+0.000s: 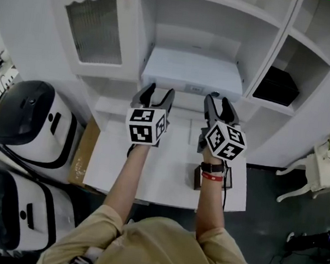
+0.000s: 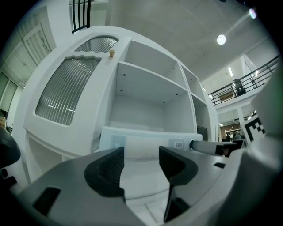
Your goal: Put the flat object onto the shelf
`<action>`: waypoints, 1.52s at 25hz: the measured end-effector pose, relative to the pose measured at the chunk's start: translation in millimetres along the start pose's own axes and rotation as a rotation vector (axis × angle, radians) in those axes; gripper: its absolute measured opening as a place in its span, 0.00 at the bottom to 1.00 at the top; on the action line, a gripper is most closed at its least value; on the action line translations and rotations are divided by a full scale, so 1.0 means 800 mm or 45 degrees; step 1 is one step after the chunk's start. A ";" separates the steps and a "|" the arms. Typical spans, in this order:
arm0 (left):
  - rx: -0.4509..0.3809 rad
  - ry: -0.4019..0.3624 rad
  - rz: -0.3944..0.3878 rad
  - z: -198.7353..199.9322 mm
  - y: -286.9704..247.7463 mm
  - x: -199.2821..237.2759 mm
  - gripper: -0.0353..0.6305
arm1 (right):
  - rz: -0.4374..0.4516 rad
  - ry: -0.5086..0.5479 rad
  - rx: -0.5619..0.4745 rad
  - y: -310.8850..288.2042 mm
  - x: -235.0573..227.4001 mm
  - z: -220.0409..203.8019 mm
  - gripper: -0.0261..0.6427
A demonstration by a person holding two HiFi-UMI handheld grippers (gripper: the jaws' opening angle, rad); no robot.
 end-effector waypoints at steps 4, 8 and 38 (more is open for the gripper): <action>0.007 0.001 0.001 0.001 -0.011 0.005 0.44 | 0.000 0.002 -0.001 -0.011 -0.002 -0.001 0.44; 0.016 0.005 -0.004 0.002 -0.021 0.008 0.44 | -0.004 -0.001 0.001 -0.020 -0.006 -0.002 0.44; 0.062 -0.016 -0.005 0.011 -0.057 0.028 0.43 | -0.011 0.006 0.043 -0.055 -0.013 -0.007 0.41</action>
Point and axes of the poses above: the fingertips, and each gripper's own axes: y backward along the fingers, x to its left, z out of its top, the point moved 5 cm from there along y, backward along the fingers, and after that the axes turned 12 degrees about y, right-handed, at the moved point
